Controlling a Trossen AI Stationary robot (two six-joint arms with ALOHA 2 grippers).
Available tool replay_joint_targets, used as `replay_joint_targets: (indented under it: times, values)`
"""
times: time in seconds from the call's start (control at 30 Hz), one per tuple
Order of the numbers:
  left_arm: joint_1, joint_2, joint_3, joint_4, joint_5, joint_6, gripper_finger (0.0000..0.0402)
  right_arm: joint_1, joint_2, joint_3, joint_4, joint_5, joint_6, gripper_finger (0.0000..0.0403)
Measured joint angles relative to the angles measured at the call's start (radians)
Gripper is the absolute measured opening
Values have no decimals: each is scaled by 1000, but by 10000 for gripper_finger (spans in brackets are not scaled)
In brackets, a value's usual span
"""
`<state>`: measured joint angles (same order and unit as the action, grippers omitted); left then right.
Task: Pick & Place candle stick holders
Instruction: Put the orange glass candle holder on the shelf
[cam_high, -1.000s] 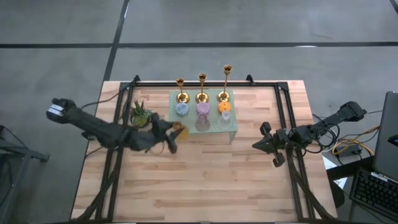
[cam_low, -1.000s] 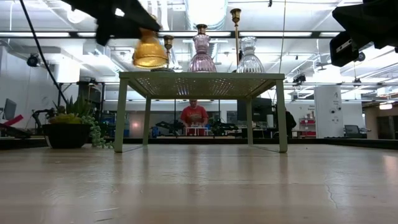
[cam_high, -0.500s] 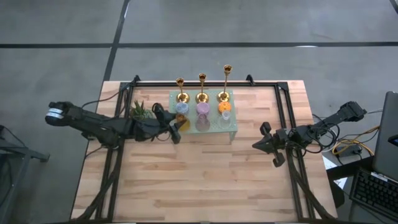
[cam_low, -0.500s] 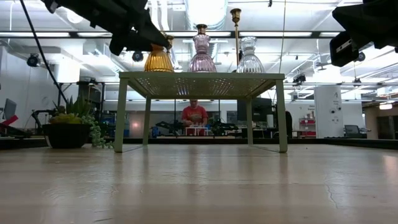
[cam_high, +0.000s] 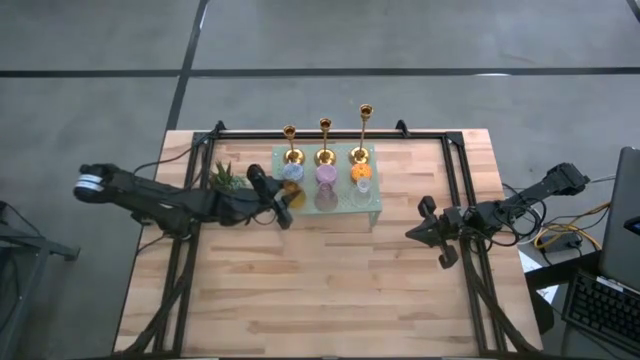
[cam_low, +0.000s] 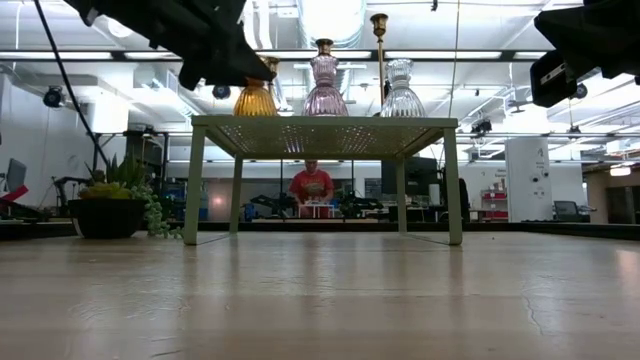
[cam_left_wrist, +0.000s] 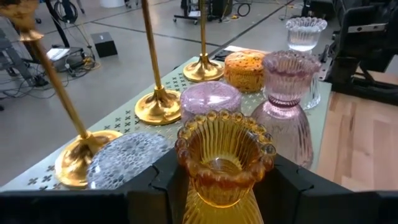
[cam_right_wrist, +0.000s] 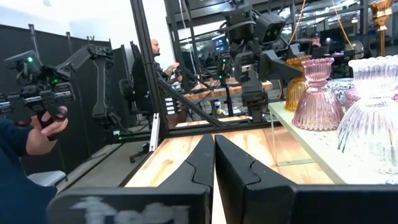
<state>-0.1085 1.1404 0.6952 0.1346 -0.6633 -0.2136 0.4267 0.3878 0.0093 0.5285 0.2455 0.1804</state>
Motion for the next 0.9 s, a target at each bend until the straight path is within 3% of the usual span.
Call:
replay_joint_targets:
  times: [0.27,0.47,0.9]
  values:
    - [0,106,3,128,18,31,154,0,0,0,0,0,1,8]
    - [0,98,13,103,27,31,159,0,0,0,0,0,0,8]
    - [-3,-8,15,46,15,54,246,0,0,0,0,0,1,8]
